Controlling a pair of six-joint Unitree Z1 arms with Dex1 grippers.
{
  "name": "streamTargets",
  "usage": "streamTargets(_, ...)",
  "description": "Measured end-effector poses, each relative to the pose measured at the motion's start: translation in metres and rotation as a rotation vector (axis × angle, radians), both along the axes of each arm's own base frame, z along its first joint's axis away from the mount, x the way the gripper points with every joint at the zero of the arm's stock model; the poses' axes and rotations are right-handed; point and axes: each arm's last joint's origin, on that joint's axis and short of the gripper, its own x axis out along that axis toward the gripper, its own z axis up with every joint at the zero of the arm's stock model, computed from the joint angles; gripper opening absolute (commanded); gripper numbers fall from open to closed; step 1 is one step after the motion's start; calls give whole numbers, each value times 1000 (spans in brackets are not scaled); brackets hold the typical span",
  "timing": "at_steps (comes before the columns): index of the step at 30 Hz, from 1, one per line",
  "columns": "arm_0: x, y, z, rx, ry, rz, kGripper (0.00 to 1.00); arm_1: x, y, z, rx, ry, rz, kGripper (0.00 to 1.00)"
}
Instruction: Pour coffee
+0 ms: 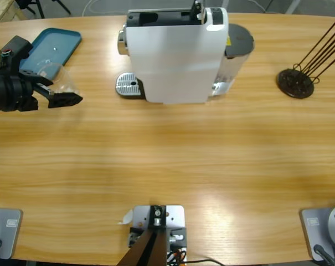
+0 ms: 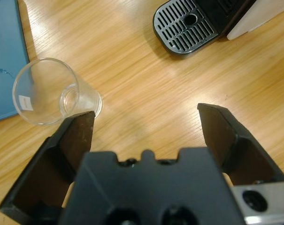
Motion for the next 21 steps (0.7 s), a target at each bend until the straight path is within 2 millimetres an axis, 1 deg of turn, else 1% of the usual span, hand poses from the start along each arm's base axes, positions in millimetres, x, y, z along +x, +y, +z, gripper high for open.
streamTargets(6, 0, 0, -1, 2, 2, 0, 942, 6, 16, -10, 21, 27, -8, 0)
streamTargets(10, 0, 0, -1, 2, 2, 0, 998, 11, 24, -19, 31, 51, -15, 0)
streamTargets(21, 0, 0, -1, 2, 2, 0, 1000, 21, 40, -36, 75, 75, -16, 0)
